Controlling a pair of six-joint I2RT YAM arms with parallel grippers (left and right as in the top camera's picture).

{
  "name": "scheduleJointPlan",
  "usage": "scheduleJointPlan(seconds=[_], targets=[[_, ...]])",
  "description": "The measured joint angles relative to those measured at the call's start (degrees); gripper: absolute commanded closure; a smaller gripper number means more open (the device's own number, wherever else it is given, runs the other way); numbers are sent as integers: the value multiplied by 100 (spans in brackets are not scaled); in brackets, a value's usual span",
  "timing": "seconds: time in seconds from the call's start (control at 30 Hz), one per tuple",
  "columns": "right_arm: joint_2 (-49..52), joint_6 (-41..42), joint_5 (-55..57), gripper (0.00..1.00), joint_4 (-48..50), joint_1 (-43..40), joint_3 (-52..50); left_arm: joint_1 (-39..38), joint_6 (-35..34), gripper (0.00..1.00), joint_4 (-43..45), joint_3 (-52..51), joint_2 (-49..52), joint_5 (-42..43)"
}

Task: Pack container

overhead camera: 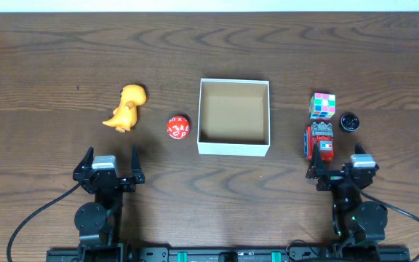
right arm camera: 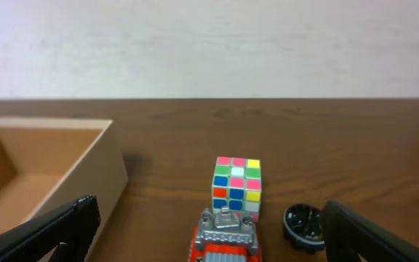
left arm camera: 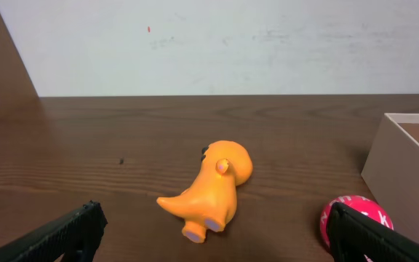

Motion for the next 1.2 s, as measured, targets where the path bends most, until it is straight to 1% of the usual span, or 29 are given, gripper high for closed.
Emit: scheduleJointPlan(seconds=[0.17, 0.27, 0.33, 0.47, 0.6, 0.7, 0.77, 0.93, 1.03, 1.2], targets=[[17, 549, 179, 1, -33, 0, 164, 0, 0, 2, 0, 0, 2, 0], [232, 673, 317, 1, -195, 0, 704, 0, 2, 2, -2, 0, 0, 0], [605, 704, 402, 1, -426, -2, 1274, 0, 0, 2, 0, 0, 2, -2], [1886, 678, 492, 1, -575, -17, 2485, 0, 0, 2, -7, 4, 0, -2], [3738, 350, 535, 1, -774, -22, 3904, 0, 0, 2, -15, 7, 0, -2], [5060, 2, 544, 1, -1469, -28, 5112, 0, 0, 2, -15, 9, 2, -7], [5904, -190, 555, 1, -2240, -28, 6011, 0, 0, 2, -20, 11, 0, -7], [7302, -407, 691, 1, -3943, -42, 7604, 0, 0, 2, -22, 15, 0, -4], [7768, -472, 743, 1, -4673, -87, 8035, 0, 0, 2, -22, 15, 0, -4], [8183, -494, 636, 1, -5449, -129, 8091, 0, 0, 2, -24, 15, 0, -4]])
